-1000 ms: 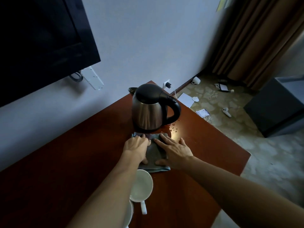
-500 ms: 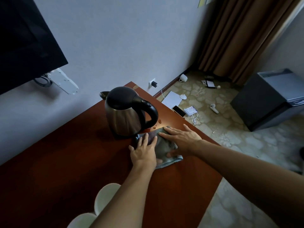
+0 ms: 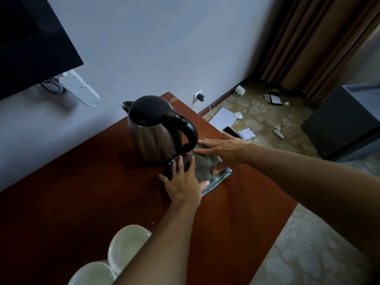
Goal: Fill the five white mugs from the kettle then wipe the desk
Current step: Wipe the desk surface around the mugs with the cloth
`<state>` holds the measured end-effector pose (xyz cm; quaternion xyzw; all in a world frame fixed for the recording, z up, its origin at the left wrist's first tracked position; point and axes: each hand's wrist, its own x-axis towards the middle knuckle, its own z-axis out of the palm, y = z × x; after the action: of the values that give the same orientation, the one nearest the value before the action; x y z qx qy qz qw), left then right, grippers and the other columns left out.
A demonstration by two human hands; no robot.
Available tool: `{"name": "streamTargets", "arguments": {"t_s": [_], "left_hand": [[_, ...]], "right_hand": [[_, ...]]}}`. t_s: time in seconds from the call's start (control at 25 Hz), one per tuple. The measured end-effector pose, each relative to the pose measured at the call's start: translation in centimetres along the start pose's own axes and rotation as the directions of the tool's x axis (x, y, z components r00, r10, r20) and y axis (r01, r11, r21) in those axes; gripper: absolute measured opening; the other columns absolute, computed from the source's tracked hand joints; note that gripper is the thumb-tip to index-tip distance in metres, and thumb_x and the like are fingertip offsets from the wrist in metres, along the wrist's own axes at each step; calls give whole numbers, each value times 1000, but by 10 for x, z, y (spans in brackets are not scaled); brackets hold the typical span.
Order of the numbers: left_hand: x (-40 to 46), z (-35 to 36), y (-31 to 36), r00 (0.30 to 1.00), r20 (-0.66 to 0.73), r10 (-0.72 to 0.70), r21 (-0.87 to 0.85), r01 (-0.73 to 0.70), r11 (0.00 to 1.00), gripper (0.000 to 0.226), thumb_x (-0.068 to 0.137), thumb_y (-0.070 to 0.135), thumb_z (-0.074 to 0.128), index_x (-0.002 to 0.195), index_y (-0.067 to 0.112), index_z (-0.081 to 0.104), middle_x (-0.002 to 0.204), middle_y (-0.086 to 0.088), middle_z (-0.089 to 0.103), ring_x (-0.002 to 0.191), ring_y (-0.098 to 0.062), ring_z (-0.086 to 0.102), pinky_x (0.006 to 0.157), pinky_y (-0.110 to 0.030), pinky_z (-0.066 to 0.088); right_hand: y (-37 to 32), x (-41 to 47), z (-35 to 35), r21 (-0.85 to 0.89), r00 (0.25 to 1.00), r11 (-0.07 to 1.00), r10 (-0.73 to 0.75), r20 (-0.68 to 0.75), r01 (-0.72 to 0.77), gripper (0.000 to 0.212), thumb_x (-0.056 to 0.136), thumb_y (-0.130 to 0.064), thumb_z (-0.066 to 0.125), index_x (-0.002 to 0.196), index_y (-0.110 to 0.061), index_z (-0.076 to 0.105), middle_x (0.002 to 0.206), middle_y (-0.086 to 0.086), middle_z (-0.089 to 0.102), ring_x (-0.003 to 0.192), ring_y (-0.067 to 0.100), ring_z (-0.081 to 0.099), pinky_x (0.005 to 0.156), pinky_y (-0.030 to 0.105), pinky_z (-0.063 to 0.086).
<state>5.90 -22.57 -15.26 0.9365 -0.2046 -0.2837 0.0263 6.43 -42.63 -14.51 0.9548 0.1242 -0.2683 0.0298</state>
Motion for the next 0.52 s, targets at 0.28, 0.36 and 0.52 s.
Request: {"name": "streamTargets", "arguments": {"t_s": [0.28,0.36,0.52], "left_hand": [[-2,-3,4,998,20,-52,78,51,996,102,89,77,49,159,41,-15,170,0,-23,158,-24,-15,120,-70,10],[-5,-1,3,999,22,-41,122,38,992,101,88,79,47,160,41,-13,170,-1,-22,158,-25,-13,121,-68,6],[-19,3,-6,999,41,-10,196,2,981,101,87,80,47,160,42,-13,170,-2,-20,159,-25,-10,122,-66,-2]], "right_hand": [[-4,-1,-2,30,1000,999,-21,13,21,94,93,-59,61,162,-41,-2,173,-2,-10,159,21,-6,121,63,13],[-10,-9,-1,60,1000,998,-5,29,4,95,93,-59,61,162,-42,-3,173,-3,-11,159,21,-7,120,66,15],[-36,-28,12,86,998,995,52,37,-55,95,94,-61,58,162,-41,-5,172,-3,-14,159,20,-8,118,67,18]]}}
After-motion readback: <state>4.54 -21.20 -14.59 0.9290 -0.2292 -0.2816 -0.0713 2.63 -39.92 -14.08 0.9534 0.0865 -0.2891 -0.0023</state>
